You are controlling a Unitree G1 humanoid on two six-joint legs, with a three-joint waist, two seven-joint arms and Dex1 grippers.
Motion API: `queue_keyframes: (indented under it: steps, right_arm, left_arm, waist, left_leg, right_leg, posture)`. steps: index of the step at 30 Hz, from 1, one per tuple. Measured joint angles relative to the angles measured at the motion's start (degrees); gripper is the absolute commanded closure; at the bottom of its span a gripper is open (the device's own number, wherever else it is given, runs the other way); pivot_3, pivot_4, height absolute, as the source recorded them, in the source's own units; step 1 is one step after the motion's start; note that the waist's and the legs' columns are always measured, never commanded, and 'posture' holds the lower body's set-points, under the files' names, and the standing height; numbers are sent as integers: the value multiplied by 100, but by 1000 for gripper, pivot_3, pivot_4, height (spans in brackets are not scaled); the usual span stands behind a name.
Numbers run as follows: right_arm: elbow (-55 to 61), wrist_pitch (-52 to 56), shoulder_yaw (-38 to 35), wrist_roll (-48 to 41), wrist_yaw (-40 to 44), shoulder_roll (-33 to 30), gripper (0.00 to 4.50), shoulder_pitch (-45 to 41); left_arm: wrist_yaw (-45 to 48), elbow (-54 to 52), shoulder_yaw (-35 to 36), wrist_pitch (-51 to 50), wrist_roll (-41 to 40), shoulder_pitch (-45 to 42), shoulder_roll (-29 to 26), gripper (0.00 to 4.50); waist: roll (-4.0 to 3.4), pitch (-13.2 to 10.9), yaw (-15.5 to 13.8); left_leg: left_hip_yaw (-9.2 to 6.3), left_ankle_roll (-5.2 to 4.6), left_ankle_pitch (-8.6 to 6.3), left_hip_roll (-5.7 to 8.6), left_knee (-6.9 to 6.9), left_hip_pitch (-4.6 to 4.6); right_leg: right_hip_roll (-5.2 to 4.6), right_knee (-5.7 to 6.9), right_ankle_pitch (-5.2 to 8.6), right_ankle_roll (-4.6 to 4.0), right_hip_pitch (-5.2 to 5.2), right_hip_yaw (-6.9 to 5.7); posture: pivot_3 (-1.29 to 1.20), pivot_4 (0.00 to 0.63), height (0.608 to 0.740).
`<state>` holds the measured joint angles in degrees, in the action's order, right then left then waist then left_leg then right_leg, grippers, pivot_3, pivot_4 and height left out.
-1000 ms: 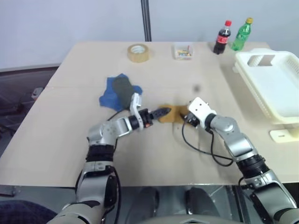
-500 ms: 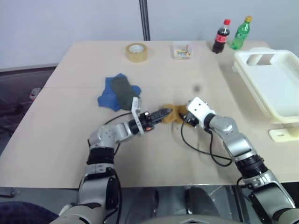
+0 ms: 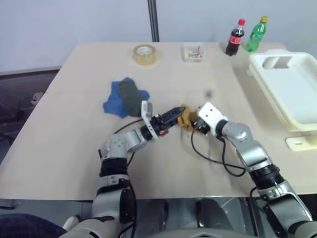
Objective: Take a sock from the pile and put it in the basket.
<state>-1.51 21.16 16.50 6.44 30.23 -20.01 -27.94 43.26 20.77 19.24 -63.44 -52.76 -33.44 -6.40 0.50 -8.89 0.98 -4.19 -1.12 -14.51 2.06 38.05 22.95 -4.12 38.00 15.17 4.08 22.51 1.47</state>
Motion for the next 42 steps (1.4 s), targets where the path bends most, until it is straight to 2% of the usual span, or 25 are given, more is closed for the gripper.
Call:
queue_keyframes:
  steps: [12,30,38,40,42]
  right_arm:
    - [488,394,-427,-290,98,-48,943,-212]
    - [478,479,17,-217,41,374,943,-155]
    - [932,646,-368,-356,167,-157,943,140]
    - [1866,1256,-1118,-900,523,-690,943,650]
    - [2010,1411,-1303,-1040,585,-796,943,767]
  left_arm:
    - [1,0,-7,16,-39,-1,-96,68]
    - [14,-148,-50,-61,-143,5,-148,68]
    - [29,-146,-195,-92,-132,3,-138,68]
    - [95,-19,-390,-7,-39,-104,-61,68]
    - [119,38,-420,26,-13,-121,-46,68]
  waist:
    - [0,-5,0]
    - [1,-6,-2]
    - [2,-8,-21]
    - [1,-11,-42]
    - [1,-12,-35]
  left_leg:
    - [3,0,0,0,-11,1]
    - [5,2,1,0,-16,1]
    - [5,1,1,4,-17,6]
    - [3,0,0,3,-22,8]
    - [5,-2,0,4,-21,8]
  right_leg:
    - [1,-2,0,0,7,2]
    - [0,-5,0,0,10,4]
    - [-4,-8,0,0,11,4]
    - [-3,-13,1,0,10,0]
    - [-4,-13,1,0,10,3]
  posture:
    - [0,150,738]
    - [0,150,738]
    - [0,150,738]
    - [0,150,738]
    - [0,150,738]
